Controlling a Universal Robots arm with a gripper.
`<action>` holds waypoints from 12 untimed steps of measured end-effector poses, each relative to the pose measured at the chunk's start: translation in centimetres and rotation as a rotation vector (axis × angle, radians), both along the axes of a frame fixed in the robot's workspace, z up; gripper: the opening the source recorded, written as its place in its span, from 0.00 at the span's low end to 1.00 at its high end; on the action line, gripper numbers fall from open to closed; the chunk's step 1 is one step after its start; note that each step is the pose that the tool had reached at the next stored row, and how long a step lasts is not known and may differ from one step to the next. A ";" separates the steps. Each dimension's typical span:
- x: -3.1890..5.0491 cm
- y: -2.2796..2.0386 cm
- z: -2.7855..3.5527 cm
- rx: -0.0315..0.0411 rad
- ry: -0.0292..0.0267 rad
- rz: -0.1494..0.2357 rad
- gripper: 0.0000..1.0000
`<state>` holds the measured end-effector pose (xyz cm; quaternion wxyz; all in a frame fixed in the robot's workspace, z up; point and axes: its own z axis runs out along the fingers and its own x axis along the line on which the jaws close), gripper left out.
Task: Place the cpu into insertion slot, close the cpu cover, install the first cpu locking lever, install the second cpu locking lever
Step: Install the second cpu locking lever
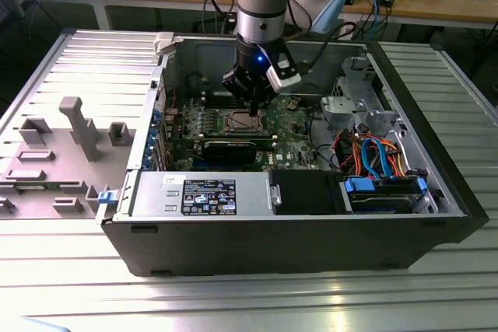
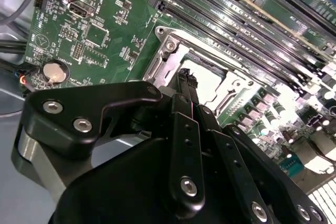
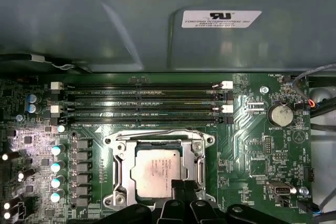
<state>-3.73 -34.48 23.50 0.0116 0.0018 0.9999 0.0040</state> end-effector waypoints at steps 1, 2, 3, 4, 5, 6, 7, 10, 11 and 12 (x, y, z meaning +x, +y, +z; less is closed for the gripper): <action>0.00 0.00 0.17 -0.0010 0.0000 0.000 0.11; -0.01 0.00 0.32 -0.0020 -0.0001 0.000 0.11; -0.01 -0.02 0.49 -0.0037 0.0000 0.000 0.11; -0.01 -0.06 0.49 -0.0056 0.0001 0.000 0.11; -0.01 -0.12 0.49 -0.0064 0.0003 0.000 0.11; -0.01 -0.21 0.48 -0.0066 0.0003 0.000 0.11; -0.01 -0.33 0.46 -0.0067 0.0003 0.000 0.11; -0.01 -0.80 0.39 -0.0070 0.0005 0.000 0.11; -0.01 -0.92 0.38 -0.0072 0.0006 0.000 0.11; -0.01 -1.09 0.36 -0.0072 0.0007 0.000 0.11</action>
